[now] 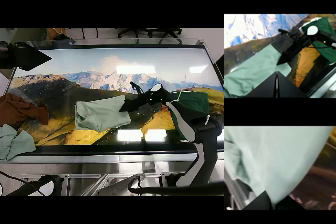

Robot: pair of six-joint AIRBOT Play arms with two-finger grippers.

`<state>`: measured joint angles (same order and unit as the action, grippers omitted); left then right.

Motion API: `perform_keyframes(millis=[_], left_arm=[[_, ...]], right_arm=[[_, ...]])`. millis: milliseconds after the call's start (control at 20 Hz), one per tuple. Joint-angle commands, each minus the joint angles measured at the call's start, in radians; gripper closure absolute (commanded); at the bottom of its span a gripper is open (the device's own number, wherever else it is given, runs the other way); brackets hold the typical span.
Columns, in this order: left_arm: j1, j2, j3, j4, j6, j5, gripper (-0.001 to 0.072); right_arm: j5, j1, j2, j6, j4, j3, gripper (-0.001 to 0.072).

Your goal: Fold the shirts.

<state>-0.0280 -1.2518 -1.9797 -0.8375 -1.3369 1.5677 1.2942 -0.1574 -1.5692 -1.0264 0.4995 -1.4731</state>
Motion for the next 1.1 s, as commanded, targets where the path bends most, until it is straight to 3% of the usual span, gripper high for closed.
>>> perform_keyframes(millis=[0,250,650,900,1050], left_arm=[[-0.001,0.0,0.0,0.0,0.001,0.0,0.0693],[0.0,0.0,0.0,0.0,0.001,0.001,0.0693],[-0.001,0.0,0.0,0.0,0.01,0.004,0.0693],[0.0,0.0,0.0,0.0,0.013,0.005,0.0693],[0.0,0.0,0.0,0.0,0.029,0.022,0.0692]], right_arm=[[0.073,0.079,0.08,0.016,-0.157,-0.106,0.0699],[0.046,0.362,0.245,-0.095,-0.208,-0.282,0.0699],[0.045,0.888,0.306,-0.213,-0.186,-0.285,0.0699],[0.233,0.941,0.34,-0.378,0.121,-0.285,0.0699],[0.307,0.941,0.408,-0.529,0.298,-0.285,0.0699]])
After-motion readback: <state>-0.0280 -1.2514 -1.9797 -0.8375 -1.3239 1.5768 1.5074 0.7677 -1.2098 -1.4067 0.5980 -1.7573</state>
